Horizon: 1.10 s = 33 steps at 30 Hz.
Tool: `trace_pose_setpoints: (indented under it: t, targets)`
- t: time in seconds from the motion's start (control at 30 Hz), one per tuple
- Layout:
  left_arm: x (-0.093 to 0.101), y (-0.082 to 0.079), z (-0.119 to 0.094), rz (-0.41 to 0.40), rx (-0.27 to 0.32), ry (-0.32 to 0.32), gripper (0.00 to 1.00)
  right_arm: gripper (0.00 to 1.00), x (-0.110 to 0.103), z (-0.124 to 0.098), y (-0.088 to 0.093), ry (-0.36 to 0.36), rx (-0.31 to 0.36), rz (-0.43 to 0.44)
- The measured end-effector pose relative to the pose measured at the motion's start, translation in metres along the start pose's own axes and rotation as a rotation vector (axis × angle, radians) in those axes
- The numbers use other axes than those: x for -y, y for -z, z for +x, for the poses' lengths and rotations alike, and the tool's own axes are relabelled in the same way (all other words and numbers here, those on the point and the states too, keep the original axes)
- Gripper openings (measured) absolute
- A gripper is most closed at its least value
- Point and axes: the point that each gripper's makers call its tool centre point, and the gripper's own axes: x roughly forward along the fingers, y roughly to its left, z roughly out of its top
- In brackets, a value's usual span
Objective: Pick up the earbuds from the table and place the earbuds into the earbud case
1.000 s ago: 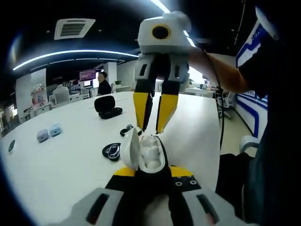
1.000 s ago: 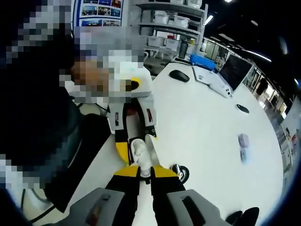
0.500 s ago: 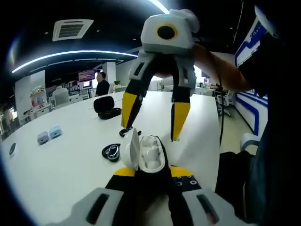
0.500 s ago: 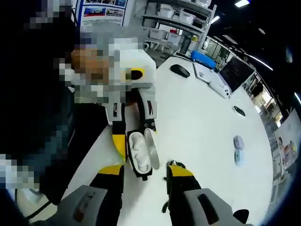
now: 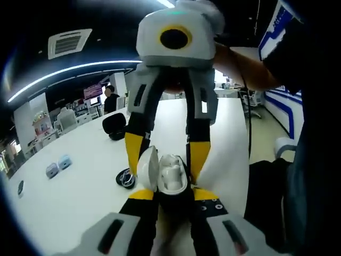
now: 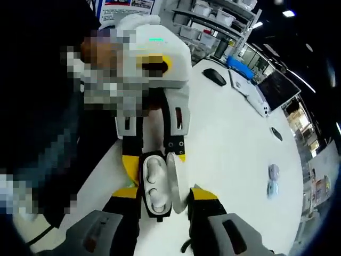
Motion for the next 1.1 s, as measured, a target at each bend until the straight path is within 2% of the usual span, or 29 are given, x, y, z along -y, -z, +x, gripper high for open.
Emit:
trace_pose_setpoints:
  t: [0.17,0.27,0.3,0.47,0.6,0.7,0.8,0.9,1.03,1.1]
  targets:
    - [-0.002,0.002,0.0,-0.056,0.013,0.006,0.24,0.31,0.0,-0.004,-0.001,0.057,-0.011,-0.047]
    - [-0.002,0.003,-0.001,-0.08,0.018,0.004,0.24,0.23,-0.007,-0.006,-0.002,0.07,-0.013,-0.066]
    - [-0.001,0.003,-0.001,-0.078,0.019,0.008,0.24,0.23,-0.004,-0.007,-0.004,0.101,-0.004,-0.09]
    - [-0.001,0.002,0.0,-0.072,0.017,0.011,0.24,0.23,-0.006,-0.01,-0.002,0.127,0.027,-0.049]
    - [0.0,0.002,0.0,-0.063,0.017,0.014,0.24,0.23,-0.007,-0.012,0.003,0.113,0.081,0.038]
    - [0.0,0.001,0.0,-0.054,0.02,0.017,0.24,0.23,-0.005,-0.012,0.011,0.087,0.156,0.146]
    - [0.001,0.001,0.0,-0.05,0.022,0.02,0.24,0.24,-0.006,-0.015,0.007,0.028,0.295,0.277]
    - [0.0,0.001,0.0,-0.051,0.023,0.024,0.24,0.27,-0.006,-0.016,0.006,-0.025,0.389,0.381]
    - [0.001,0.001,0.0,-0.049,0.025,0.031,0.24,0.26,-0.003,-0.005,0.012,-0.041,0.411,0.425]
    - [0.0,0.001,0.0,-0.051,0.029,0.032,0.24,0.24,-0.005,0.0,0.009,-0.064,0.431,0.453]
